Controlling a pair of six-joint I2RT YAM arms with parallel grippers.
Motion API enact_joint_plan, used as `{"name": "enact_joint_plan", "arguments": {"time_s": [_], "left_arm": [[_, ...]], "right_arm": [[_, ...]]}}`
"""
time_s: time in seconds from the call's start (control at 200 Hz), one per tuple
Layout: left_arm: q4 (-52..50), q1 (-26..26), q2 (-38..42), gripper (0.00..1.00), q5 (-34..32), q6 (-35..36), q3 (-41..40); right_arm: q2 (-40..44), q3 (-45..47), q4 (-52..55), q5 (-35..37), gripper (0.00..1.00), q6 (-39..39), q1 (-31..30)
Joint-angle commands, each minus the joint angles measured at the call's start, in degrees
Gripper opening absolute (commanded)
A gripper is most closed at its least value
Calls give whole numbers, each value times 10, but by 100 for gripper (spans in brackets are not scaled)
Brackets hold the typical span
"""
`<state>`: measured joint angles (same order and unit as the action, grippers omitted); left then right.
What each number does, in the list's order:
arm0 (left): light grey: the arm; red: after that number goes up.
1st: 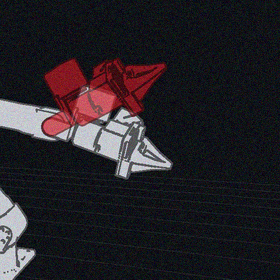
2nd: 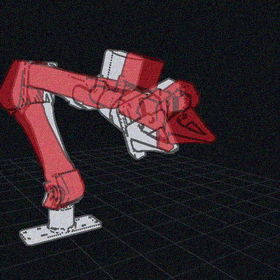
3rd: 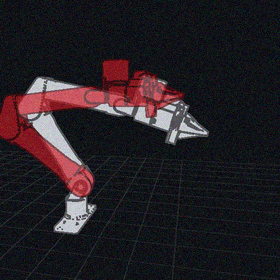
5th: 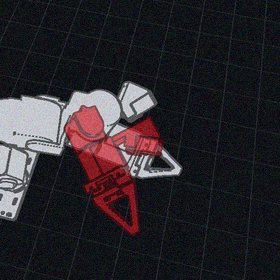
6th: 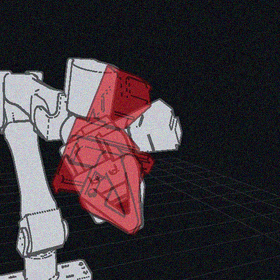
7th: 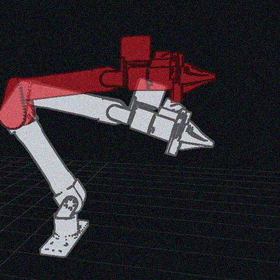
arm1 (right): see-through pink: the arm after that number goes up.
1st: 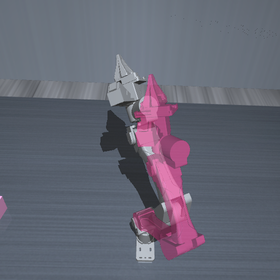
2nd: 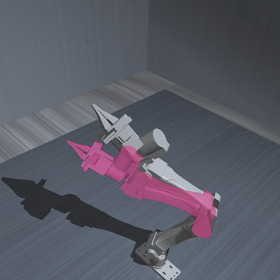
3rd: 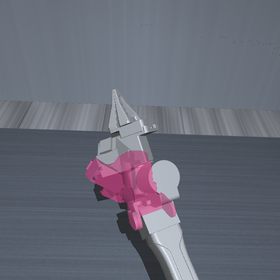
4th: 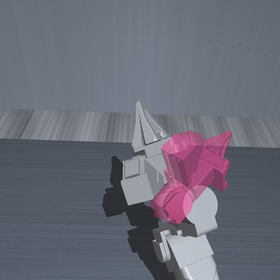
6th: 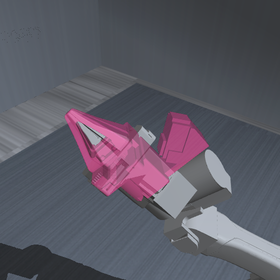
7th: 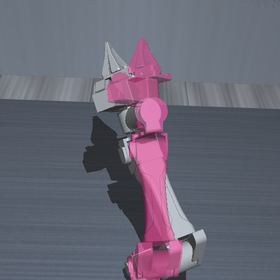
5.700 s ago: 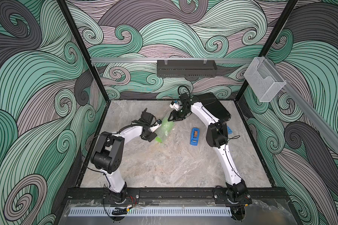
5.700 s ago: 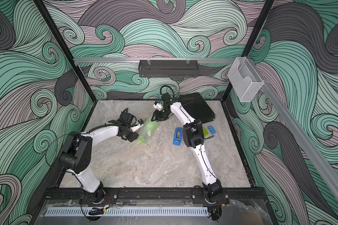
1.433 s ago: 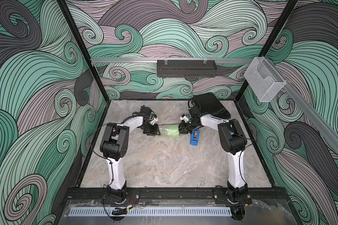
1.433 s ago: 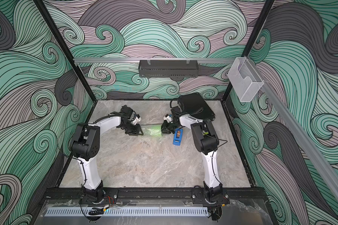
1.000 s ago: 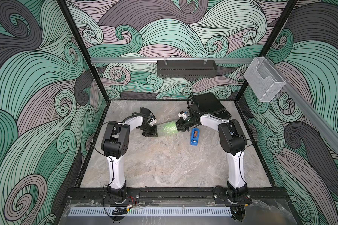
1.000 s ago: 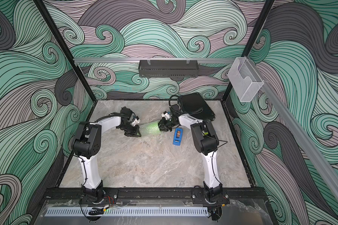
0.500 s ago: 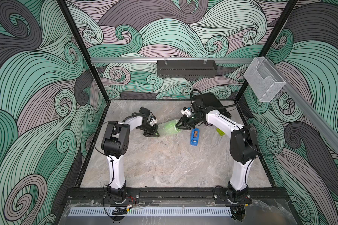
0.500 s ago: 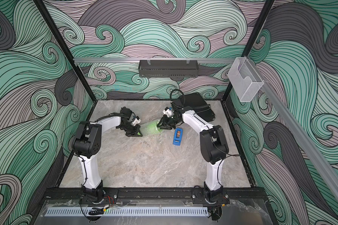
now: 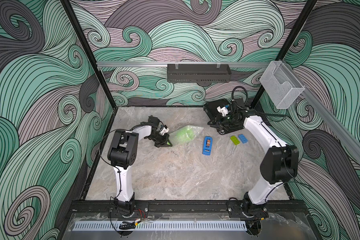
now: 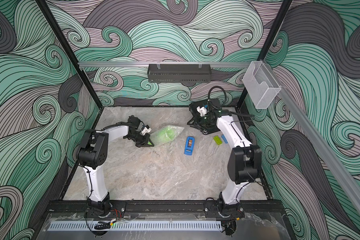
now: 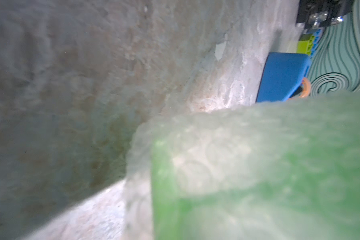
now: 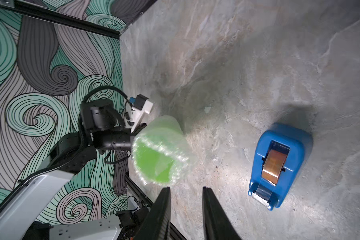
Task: Wrap wine glasses in bubble wrap
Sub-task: Wrap the wine glass in bubble wrap.
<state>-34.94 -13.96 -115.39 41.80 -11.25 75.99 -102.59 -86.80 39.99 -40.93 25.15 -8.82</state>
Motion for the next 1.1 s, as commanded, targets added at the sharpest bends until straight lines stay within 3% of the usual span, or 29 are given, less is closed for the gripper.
{"name": "enact_joint_plan", "arguments": {"time_s": [0.0,0.2,0.48,0.75,1.096], "left_arm": [[21,1,29,0,59,-10,-5],[22,0,23,0,65,-12,-5],[15,-3,17,0,64,0,-3],[8,-5,17,0,64,6,0],[-5,-8,23,0,67,18,9]], "right_arm": [[-38,26,-49,-34,30,31,-19],[-36,67,-170,-126,30,101,-58],[-10,89,-237,-151,30,121,-69],[0,76,-198,-152,35,57,-92],[-38,2,-17,-71,36,-91,-146]]}}
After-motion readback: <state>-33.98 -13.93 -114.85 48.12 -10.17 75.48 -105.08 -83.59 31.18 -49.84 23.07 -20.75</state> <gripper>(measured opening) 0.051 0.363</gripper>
